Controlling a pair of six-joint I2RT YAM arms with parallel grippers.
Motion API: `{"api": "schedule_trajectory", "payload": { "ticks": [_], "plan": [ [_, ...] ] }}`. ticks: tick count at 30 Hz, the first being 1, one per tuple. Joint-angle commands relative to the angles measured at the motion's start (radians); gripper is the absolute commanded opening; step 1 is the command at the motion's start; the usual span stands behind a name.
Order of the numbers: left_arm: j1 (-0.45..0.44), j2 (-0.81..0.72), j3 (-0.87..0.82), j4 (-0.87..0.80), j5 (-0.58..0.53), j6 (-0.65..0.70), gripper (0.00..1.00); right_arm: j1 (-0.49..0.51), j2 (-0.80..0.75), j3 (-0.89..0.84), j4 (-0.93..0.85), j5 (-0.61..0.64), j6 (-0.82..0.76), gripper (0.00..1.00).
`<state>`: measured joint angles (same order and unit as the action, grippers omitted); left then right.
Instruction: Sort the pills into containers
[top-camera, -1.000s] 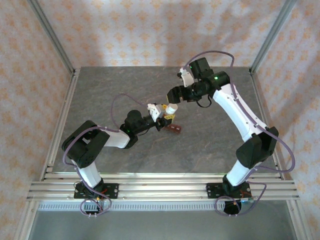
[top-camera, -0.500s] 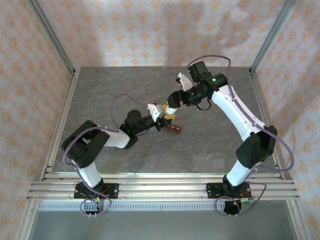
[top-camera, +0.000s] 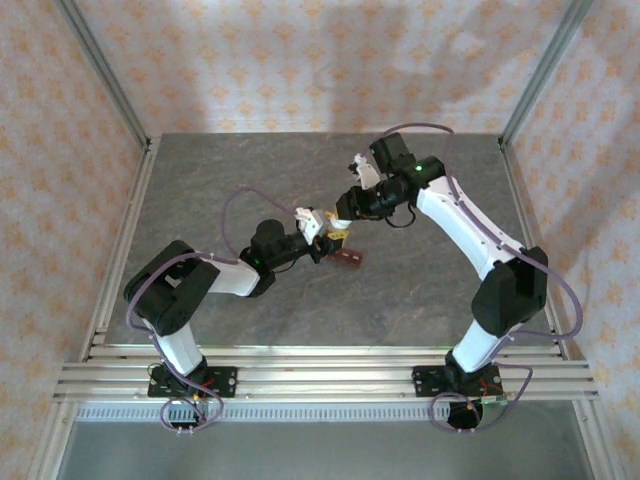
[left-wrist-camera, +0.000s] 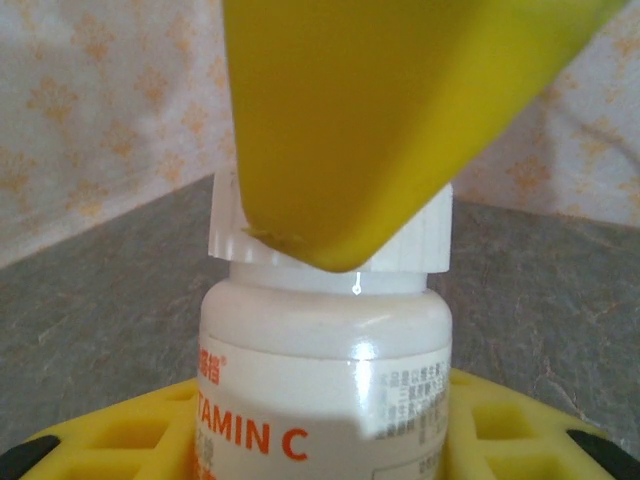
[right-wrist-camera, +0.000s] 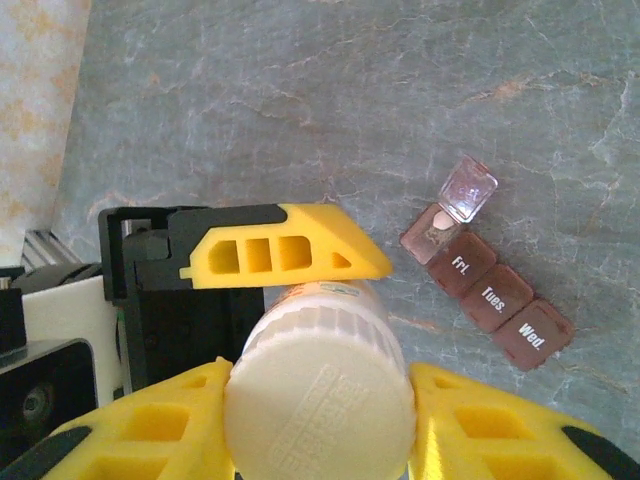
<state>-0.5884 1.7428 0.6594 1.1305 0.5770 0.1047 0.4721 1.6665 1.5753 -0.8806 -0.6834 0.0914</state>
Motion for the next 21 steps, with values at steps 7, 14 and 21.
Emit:
{"api": "schedule_trajectory", "payload": {
  "ticks": [7, 14, 21],
  "plan": [
    [-0.008, -0.016, 0.032, 0.128, 0.003, 0.013, 0.0, 0.104, -0.046, -0.158, 0.224, 0.235, 0.433, 0.4],
    [-0.008, -0.003, 0.034, 0.13, 0.003, 0.013, 0.0, 0.096, -0.048, -0.068, 0.147, 0.268, 0.385, 0.49],
    [-0.008, -0.004, 0.032, 0.129, 0.006, 0.016, 0.0, 0.059, -0.05, 0.073, 0.042, 0.2, 0.28, 0.76]
  ]
}}
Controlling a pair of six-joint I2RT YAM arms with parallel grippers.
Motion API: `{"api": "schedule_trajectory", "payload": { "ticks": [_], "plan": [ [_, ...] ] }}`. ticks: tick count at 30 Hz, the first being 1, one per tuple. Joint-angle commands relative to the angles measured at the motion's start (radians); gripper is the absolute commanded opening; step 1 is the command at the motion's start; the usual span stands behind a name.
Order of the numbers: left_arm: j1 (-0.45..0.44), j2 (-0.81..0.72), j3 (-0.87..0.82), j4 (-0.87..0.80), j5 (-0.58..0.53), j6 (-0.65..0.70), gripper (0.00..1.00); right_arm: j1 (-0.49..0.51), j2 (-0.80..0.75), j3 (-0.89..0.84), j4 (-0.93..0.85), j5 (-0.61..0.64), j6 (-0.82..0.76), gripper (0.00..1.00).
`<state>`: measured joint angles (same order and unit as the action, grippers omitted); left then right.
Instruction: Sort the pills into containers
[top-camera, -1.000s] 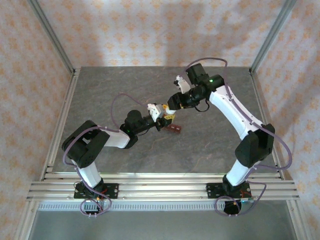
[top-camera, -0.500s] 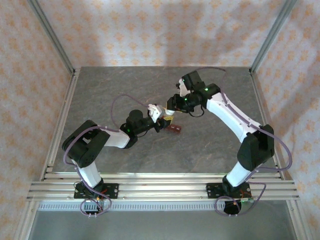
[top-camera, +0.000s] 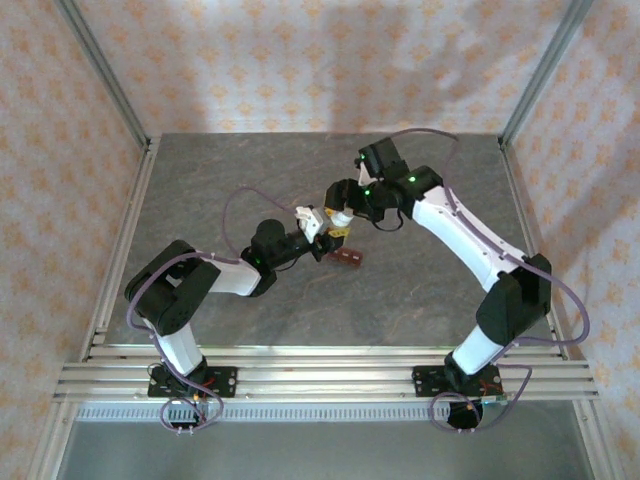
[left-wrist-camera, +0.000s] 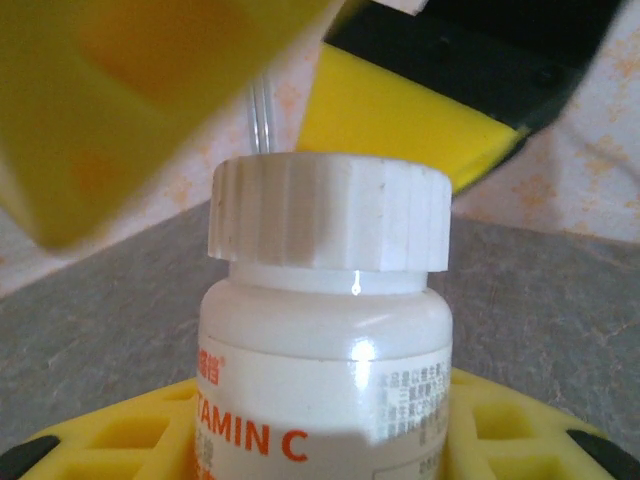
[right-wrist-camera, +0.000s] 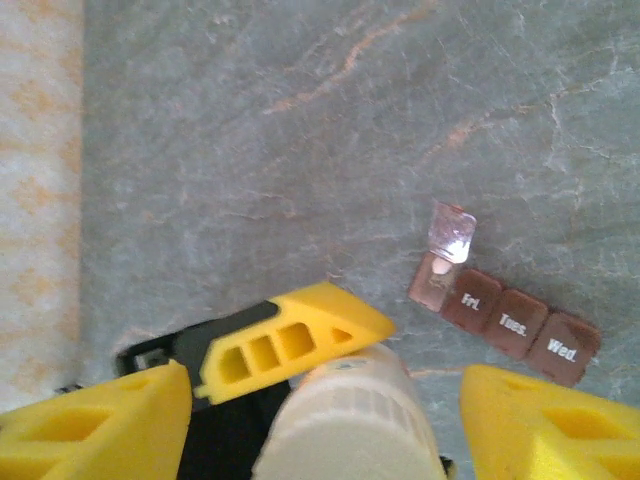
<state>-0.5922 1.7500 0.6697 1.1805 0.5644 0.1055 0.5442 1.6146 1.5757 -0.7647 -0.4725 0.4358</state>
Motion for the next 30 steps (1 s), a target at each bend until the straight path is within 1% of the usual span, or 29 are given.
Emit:
{"api": "schedule_trajectory", "payload": {
  "ticks": [1, 5, 9, 13, 15, 19, 30],
  "plan": [
    [-0.004, -0.011, 0.021, 0.079, 0.02, 0.014, 0.0, -0.019, 0.0, 0.086, -0.092, -0.01, -0.082, 0.78],
    [-0.004, -0.014, 0.025, 0.08, 0.021, 0.016, 0.0, -0.046, -0.014, 0.106, -0.13, -0.005, -0.145, 0.81],
    [-0.005, -0.021, 0.021, 0.08, 0.027, 0.013, 0.0, -0.081, -0.029, 0.105, -0.158, -0.01, -0.266, 0.81],
    [-0.005, -0.03, 0.014, 0.078, 0.033, 0.019, 0.0, -0.089, -0.038, 0.097, -0.201, -0.117, -0.479, 0.8],
    [-0.005, -0.032, 0.011, 0.076, 0.035, 0.017, 0.0, -0.089, -0.04, 0.092, -0.22, -0.147, -0.533, 0.8],
    [-0.004, -0.033, 0.01, 0.077, 0.035, 0.02, 0.0, -0.088, -0.025, 0.091, -0.234, -0.195, -0.563, 0.79],
    [-0.004, -0.027, 0.022, 0.077, 0.04, 0.007, 0.0, -0.088, 0.022, 0.106, -0.237, -0.222, -0.555, 0.7]
  ]
}}
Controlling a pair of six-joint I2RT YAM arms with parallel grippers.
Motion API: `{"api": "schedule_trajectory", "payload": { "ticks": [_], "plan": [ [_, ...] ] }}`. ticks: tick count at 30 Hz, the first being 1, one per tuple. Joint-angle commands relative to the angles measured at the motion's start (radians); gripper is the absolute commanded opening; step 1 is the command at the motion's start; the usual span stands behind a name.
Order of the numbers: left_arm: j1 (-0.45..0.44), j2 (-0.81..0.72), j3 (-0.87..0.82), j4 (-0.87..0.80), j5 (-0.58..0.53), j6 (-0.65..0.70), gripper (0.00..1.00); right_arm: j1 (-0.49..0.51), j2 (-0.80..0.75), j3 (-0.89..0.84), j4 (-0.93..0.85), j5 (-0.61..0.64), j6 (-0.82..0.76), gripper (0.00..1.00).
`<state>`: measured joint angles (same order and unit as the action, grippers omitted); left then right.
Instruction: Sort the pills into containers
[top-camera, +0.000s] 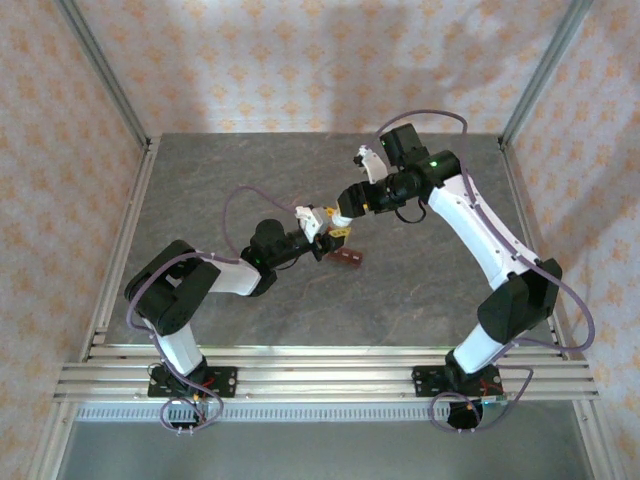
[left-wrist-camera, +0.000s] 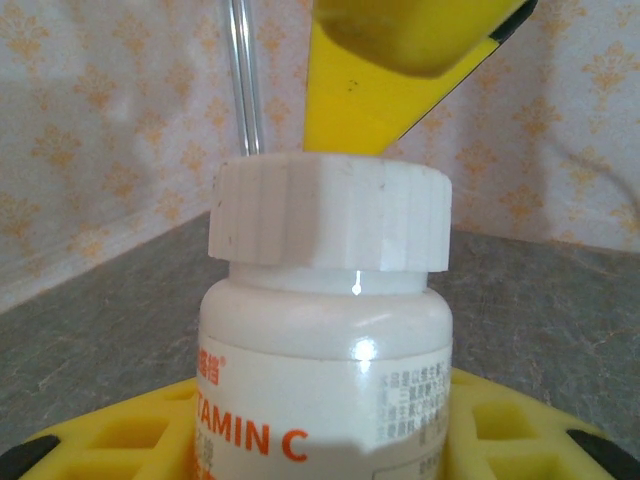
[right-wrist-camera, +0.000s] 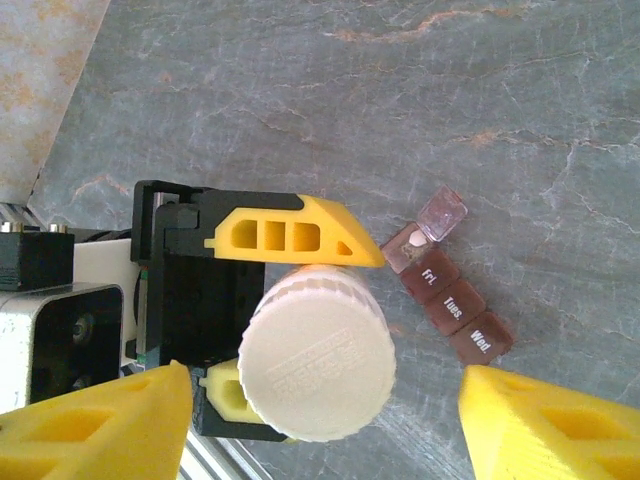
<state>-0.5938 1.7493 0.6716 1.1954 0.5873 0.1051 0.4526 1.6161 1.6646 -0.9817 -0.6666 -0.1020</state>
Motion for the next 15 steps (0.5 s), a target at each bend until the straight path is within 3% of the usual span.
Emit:
{"api": "schedule_trajectory", "payload": {
  "ticks": [1, 10, 15],
  "plan": [
    [-0.003, -0.026, 0.02, 0.062, 0.017, 0.007, 0.0, 0.003, 0.023, 0.018, -0.02, -0.03, -0.016, 0.69],
    [-0.003, -0.023, 0.023, 0.061, 0.019, 0.013, 0.0, 0.005, 0.045, 0.018, -0.02, -0.048, -0.018, 0.68],
    [-0.003, -0.023, 0.026, 0.063, 0.021, 0.009, 0.0, 0.005, 0.057, 0.018, -0.021, -0.047, -0.01, 0.52]
  ]
}}
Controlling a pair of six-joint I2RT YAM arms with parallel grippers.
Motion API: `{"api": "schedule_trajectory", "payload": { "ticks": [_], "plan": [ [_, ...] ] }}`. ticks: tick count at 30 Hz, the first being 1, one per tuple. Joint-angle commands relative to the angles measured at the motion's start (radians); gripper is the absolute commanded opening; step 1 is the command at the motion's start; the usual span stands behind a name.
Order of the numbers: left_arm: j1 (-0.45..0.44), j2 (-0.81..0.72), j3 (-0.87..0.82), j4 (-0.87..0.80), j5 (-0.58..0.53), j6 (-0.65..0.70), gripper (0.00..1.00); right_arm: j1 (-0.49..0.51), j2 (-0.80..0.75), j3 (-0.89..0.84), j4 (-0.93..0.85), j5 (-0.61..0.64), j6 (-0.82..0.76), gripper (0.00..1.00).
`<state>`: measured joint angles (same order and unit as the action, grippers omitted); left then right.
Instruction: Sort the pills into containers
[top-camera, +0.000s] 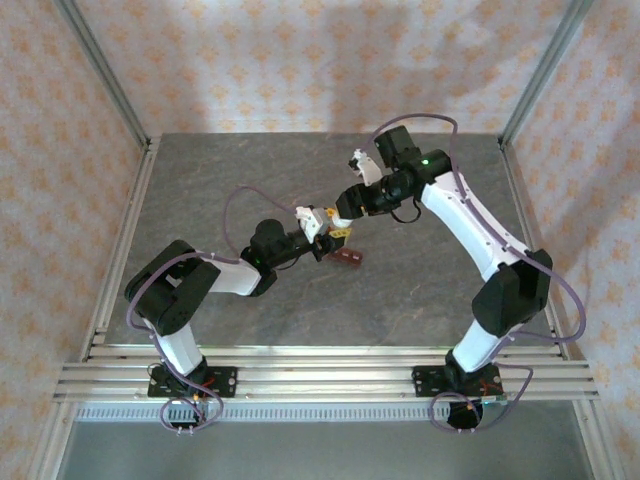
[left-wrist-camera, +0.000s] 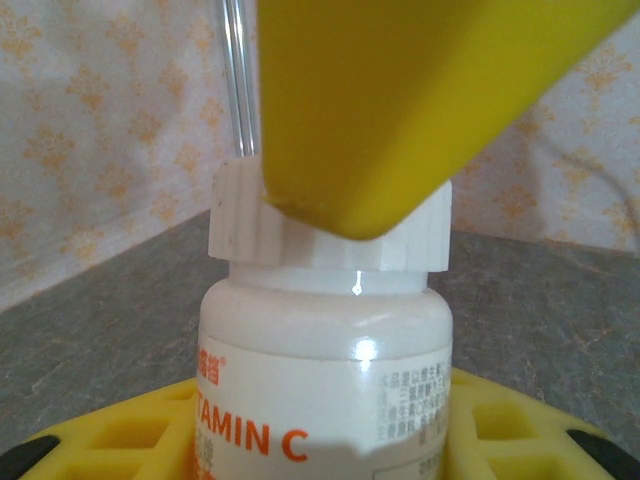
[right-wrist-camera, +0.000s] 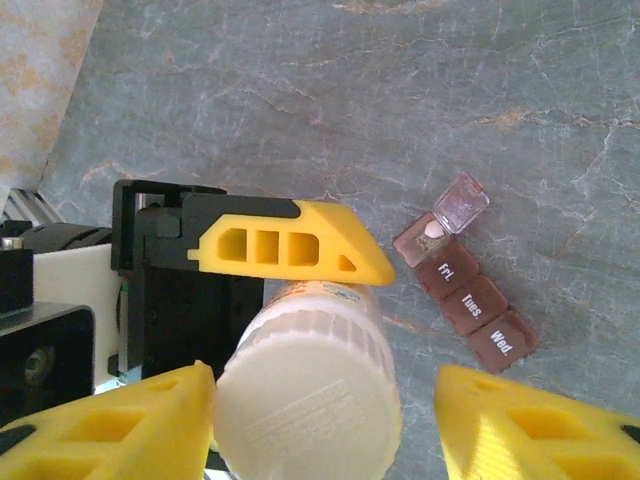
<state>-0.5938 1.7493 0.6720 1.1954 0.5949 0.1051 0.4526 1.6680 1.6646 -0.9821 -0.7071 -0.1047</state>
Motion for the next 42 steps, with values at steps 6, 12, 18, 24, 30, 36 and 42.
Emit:
{"api": "schedule_trajectory", "payload": {
  "ticks": [6, 12, 18, 24, 30, 36, 42],
  "plan": [
    [-0.003, -0.022, 0.028, 0.064, 0.01, 0.007, 0.0, 0.01, 0.003, -0.025, 0.035, 0.018, 0.115, 0.37],
    [-0.003, -0.024, 0.029, 0.063, -0.009, 0.011, 0.0, 0.072, -0.039, -0.164, 0.243, 0.188, 0.502, 0.33],
    [-0.004, -0.027, 0.024, 0.063, -0.017, 0.013, 0.0, 0.141, -0.052, -0.221, 0.351, 0.265, 0.692, 0.34],
    [-0.004, -0.025, 0.017, 0.064, -0.02, 0.016, 0.0, 0.14, -0.051, -0.163, 0.295, 0.285, 0.66, 0.4],
    [-0.004, -0.02, 0.016, 0.065, -0.019, 0.013, 0.0, 0.093, -0.072, -0.038, 0.21, 0.284, 0.586, 0.66],
    [-0.005, -0.027, 0.016, 0.066, -0.014, 0.016, 0.0, 0.021, -0.097, 0.037, 0.147, 0.237, 0.455, 0.81],
    [-0.004, -0.032, 0.019, 0.063, 0.002, 0.015, 0.0, 0.006, -0.082, 0.077, 0.038, 0.186, 0.154, 0.83]
  ]
}}
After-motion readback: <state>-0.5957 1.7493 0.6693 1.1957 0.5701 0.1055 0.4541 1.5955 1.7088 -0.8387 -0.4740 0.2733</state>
